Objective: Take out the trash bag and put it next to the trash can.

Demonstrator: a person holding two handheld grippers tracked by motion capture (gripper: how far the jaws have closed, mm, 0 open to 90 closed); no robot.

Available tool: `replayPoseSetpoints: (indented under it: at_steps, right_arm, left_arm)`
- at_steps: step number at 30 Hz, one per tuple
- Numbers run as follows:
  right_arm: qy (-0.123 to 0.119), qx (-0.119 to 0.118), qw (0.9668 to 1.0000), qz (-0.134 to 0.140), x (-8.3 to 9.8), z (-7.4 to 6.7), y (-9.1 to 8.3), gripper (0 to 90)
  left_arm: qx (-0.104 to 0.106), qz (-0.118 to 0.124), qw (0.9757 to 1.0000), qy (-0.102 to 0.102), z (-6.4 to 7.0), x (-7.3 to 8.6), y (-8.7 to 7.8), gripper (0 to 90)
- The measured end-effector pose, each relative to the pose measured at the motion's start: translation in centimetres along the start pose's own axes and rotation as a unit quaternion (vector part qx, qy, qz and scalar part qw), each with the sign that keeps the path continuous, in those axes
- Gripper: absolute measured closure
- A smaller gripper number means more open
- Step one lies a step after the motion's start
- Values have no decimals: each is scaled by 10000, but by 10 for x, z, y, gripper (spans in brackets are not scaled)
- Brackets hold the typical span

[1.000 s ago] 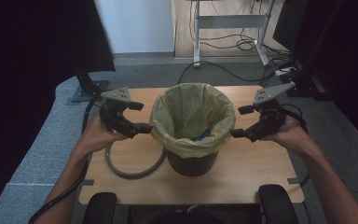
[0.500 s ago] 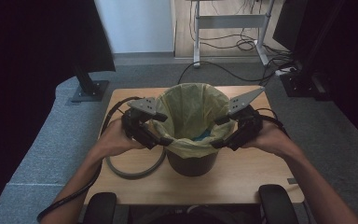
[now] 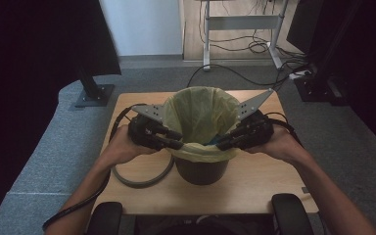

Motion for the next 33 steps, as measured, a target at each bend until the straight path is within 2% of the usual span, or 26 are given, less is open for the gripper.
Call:
replayPoseSetpoints:
  at_steps: [1, 2, 3, 6, 7, 8, 9, 10, 11, 12, 13, 14, 15, 17, 19, 23, 24, 25, 28, 30, 33]
  right_arm:
    - [-4, 2, 10000, -17, -1, 0, 0, 796]
    - [-10, -16, 10000, -3, -3, -1, -1, 868]
    - [-27, 57, 10000, -40, -4, 0, -1, 876]
    - [-38, 138, 9998, -105, -8, 1, 0, 885]
    - [-28, 204, 9997, -91, -10, 2, 0, 885]
    - [-29, 257, 9996, -71, -12, 3, 0, 887]
    - [-29, 257, 9996, -71, -12, 3, 0, 887]
    - [-33, 329, 9994, -47, -14, 4, 0, 887]
    - [-20, 403, 9992, 15, -19, 7, -1, 887]
    - [-20, 403, 9992, 15, -19, 7, -1, 887]
    - [0, 506, 9987, 109, -22, 10, -2, 888]
    - [0, 506, 9987, 109, -22, 10, -2, 888]
    - [9, 538, 9985, 139, -23, 11, -3, 888]
    - [36, 600, 9978, 268, -27, 15, -6, 888]
    - [57, 680, 9971, 328, -30, 18, -8, 888]
    - [64, 753, 9964, 388, -34, 23, -10, 888]
    - [89, 730, 9964, 419, -35, 25, -10, 886]
    - [96, 694, 9966, 427, -35, 26, -10, 879]
    - [155, 705, 9964, 435, -34, 27, -10, 688]
    - [210, 833, 9954, 427, -34, 28, -12, 557]
    - [280, 1030, 9936, 359, -32, 29, -16, 447]
  left_arm:
    - [17, 58, 10000, -6, 1, -1, -2, 739]
    - [-164, 90, 9998, -11, 2, -2, -4, 838]
    - [-194, 80, 9998, -42, 2, -2, -5, 868]
    - [-274, 112, 9995, -112, 1, -5, -7, 859]
    - [-204, 147, 9995, -175, 0, -7, -7, 773]
    - [-222, 192, 9993, -217, 0, -9, -7, 670]
    - [-222, 192, 9993, -217, 0, -9, -7, 605]
    - [-214, 235, 9992, -223, 0, -12, -6, 605]
    - [-134, 237, 9993, -240, 0, -13, -5, 471]
    - [-111, 208, 9994, -268, 0, -15, -3, 471]
    - [-50, 66, 9996, -279, 0, -15, 3, 438]
    - [-50, 66, 9996, -279, 0, -15, 3, 433]
    - [-87, -46, 9995, -305, -1, -15, 6, 433]
    - [-172, -160, 9991, -345, -3, -15, 10, 468]
    - [-182, -106, 9990, -405, -6, -15, 9, 534]
    - [-291, -48, 9986, -437, -11, -17, 3, 796]
    - [-360, 4, 9978, -564, -14, -17, 1, 868]
    - [-416, 30, 9969, -662, -17, -17, 0, 883]
    - [-603, 95, 9949, -798, -24, -17, -5, 892]
    - [-721, 172, 9934, -875, -29, -18, -9, 893]
    - [-949, 264, 9907, -944, -36, -20, -18, 893]
Point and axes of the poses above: each handheld gripper's, and its own axes: y roughly forward along the jaws, x roughly out of its underside, z roughly to its right, the point moved 2 cm from there along y, roughly forward along the jaws, and after that the axes turned 3 degrees about y, right-handed, at the moved point
